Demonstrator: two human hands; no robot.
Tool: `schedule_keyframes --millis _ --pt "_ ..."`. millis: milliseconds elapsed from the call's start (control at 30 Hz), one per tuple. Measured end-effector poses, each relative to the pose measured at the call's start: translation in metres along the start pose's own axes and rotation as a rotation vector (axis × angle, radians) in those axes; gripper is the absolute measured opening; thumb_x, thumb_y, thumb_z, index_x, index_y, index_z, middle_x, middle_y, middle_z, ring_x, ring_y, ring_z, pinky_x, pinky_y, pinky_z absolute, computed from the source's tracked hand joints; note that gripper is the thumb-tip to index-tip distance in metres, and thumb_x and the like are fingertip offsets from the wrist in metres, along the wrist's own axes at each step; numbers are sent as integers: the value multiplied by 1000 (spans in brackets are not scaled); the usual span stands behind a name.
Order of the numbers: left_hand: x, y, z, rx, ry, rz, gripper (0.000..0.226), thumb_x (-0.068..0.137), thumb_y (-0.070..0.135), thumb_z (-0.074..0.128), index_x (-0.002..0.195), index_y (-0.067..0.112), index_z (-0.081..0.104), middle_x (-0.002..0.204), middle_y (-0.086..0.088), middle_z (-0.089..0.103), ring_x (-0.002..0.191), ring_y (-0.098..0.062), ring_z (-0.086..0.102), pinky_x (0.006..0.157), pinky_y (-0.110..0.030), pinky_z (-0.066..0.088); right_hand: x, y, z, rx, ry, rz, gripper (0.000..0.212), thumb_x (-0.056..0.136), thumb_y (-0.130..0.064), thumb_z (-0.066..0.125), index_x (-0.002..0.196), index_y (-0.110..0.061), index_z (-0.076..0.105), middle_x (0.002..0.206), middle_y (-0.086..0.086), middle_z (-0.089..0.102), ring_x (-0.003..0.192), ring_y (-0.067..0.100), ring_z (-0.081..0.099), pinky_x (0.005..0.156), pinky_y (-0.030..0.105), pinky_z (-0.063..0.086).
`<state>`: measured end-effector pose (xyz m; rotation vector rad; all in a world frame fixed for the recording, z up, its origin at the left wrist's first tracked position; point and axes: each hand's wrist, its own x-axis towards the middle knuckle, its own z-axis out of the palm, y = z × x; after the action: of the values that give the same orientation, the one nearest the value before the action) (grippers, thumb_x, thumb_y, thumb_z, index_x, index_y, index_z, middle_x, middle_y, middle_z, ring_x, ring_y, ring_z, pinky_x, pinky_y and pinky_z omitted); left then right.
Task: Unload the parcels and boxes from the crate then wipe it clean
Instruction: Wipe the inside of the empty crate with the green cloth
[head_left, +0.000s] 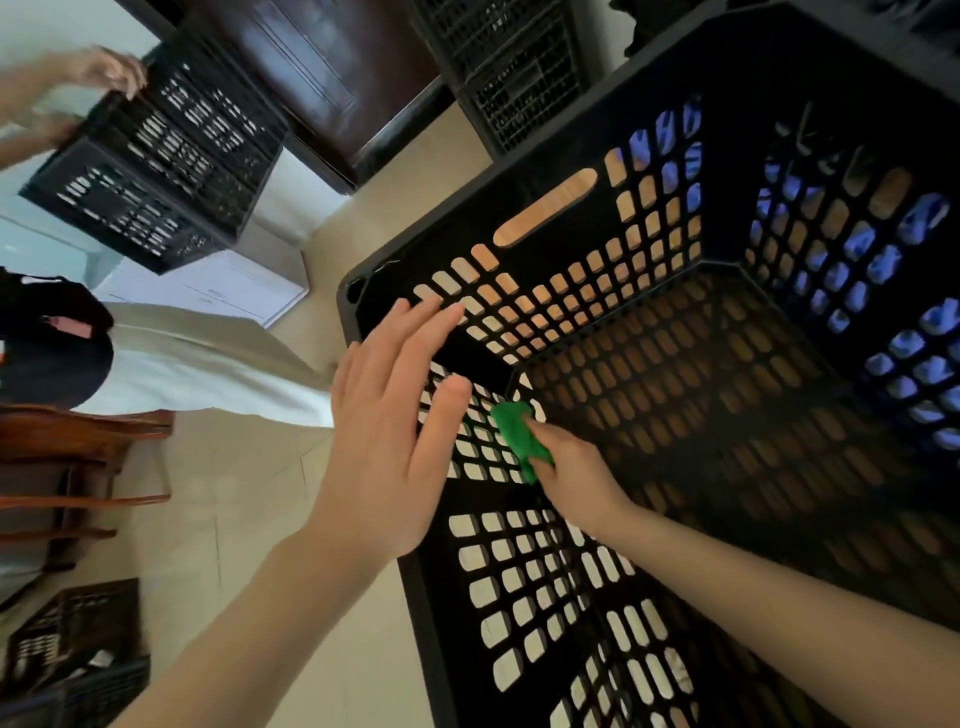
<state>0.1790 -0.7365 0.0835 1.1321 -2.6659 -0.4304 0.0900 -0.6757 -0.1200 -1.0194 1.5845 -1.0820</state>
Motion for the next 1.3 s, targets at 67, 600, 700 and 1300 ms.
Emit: schedule_keyframes --millis 67,600,700,1300 --pt "0 -2 1 -25 20 -4 43 102 31 34 143 23 44 150 8 40 146 -5 22 118 -47 24 -14 -24 1 69 38 -108 63 91 7 52 146 -17 37 147 -1 43 135 10 41 113 17 26" --pt "-1 1 1 -60 53 -17 40 102 29 35 140 23 47 140 7 49 138 -8 36 112 -52 31 -26 3 5 -93 -35 42 63 94 4 48 149 -17 29 151 2 37 135 14 39 115 23 24" --pt "-1 0 1 -57 56 -8 41 102 28 35 139 20 49 139 5 51 136 -11 39 110 -51 33 -45 -36 3 68 41 -144 67 92 6 51 149 -23 31 152 -3 35 138 4 33 116 25 24" --pt "-1 2 1 -56 74 2 34 101 24 40 132 20 54 127 9 55 123 -10 49 104 -52 38 -76 -31 1 74 -27 -152 71 94 2 50 148 -32 20 151 -15 27 139 -3 27 115 17 19"
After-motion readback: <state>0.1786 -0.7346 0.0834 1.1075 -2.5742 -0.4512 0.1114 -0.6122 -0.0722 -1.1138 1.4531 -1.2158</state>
